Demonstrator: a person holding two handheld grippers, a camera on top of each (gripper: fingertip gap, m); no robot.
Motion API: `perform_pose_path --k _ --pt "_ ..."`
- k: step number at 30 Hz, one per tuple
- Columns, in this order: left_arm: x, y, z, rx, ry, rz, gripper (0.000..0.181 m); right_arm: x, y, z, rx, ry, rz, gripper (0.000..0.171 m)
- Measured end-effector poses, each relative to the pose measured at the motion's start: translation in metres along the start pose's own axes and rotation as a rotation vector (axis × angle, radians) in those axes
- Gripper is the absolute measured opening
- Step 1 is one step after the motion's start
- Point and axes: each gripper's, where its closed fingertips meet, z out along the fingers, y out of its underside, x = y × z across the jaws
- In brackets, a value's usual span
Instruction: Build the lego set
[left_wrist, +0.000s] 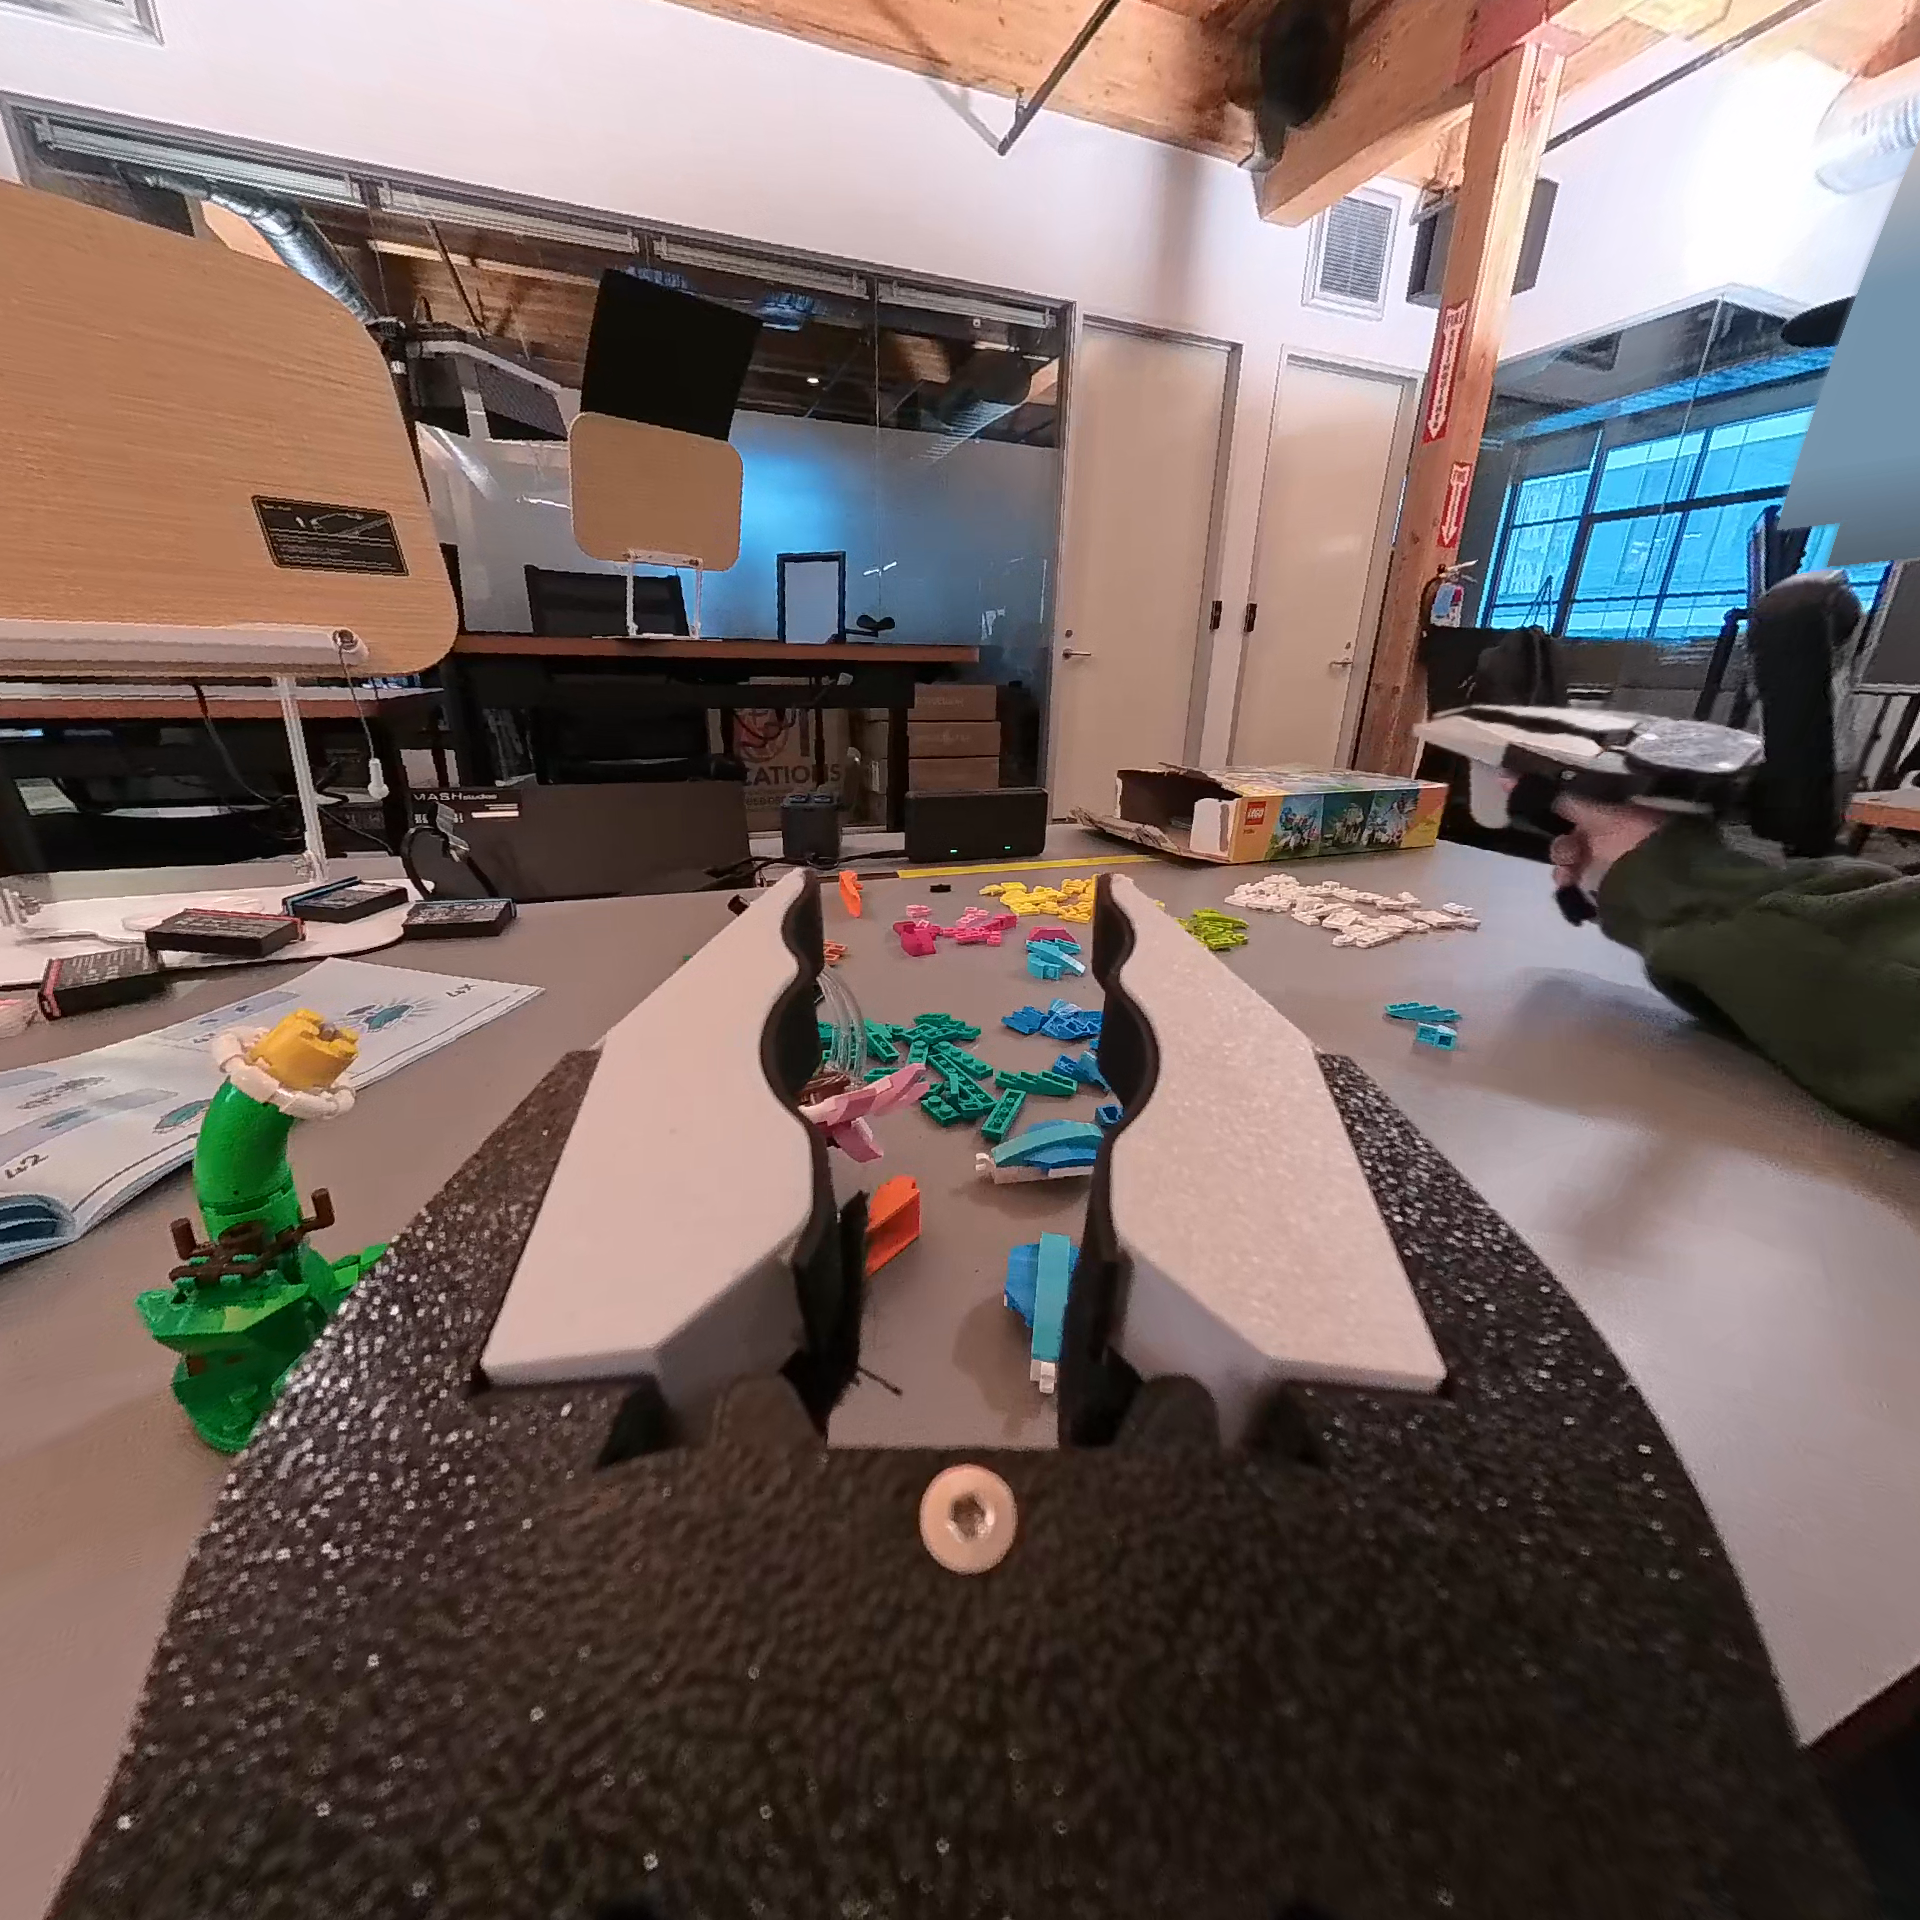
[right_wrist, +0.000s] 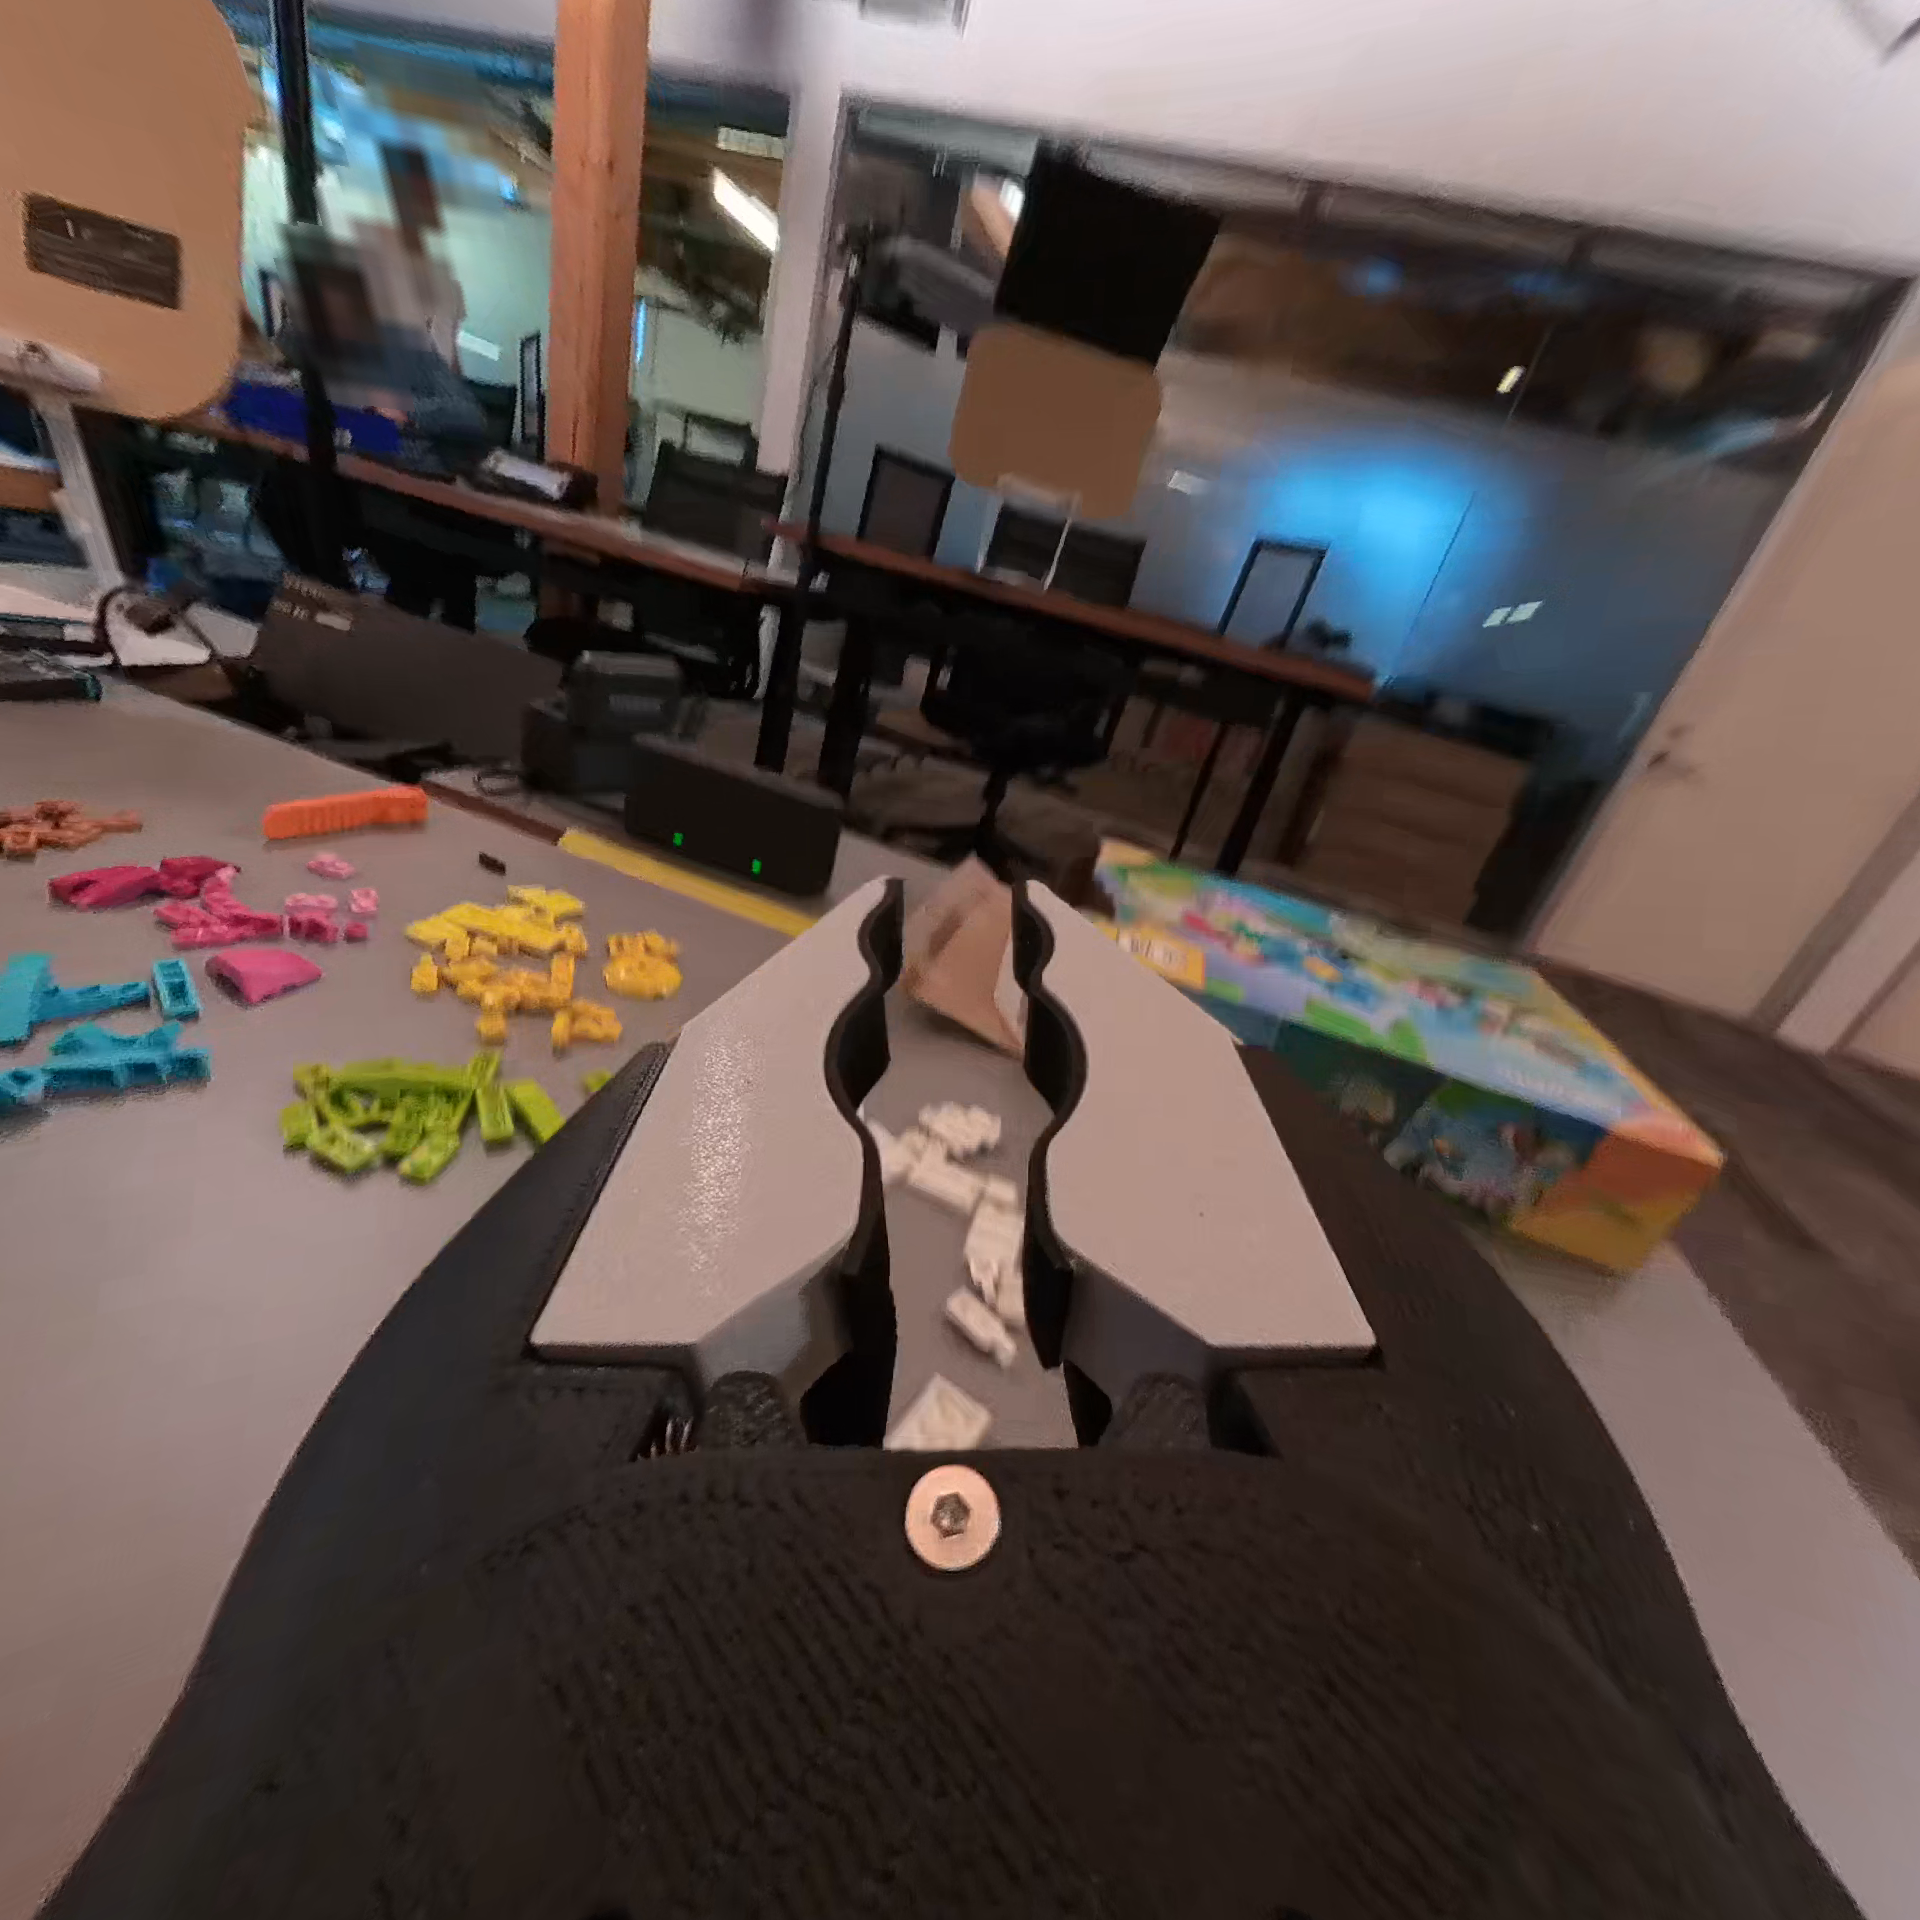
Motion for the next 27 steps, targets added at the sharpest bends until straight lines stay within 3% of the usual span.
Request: perform_pose_path --k 4,7,14,24,27 --pt "-0.001 0.000 0.000 -0.001 -0.001 -0.006 0.049 0.008 0.042 -0.011 -0.252 -0.127 0.136 0.020" --pt "-0.001 0.000 0.000 -0.001 0.000 -0.012 0.047 0.015 0.060 -0.014 -0.350 -0.119 0.167 0.020" --pt "-0.002 0.000 0.000 -0.001 0.001 -0.025 0.047 0.031 0.069 -0.010 -0.343 0.012 0.106 0.017" --pt "-0.009 0.001 0.000 -0.007 -0.005 -0.101 0.045 0.051 0.063 -0.012 -0.273 0.087 0.222 0.016" --pt "-0.002 -0.003 -0.002 0.021 0.001 -0.058 0.037 0.050 0.064 -0.011 -0.282 0.086 0.217 0.018"
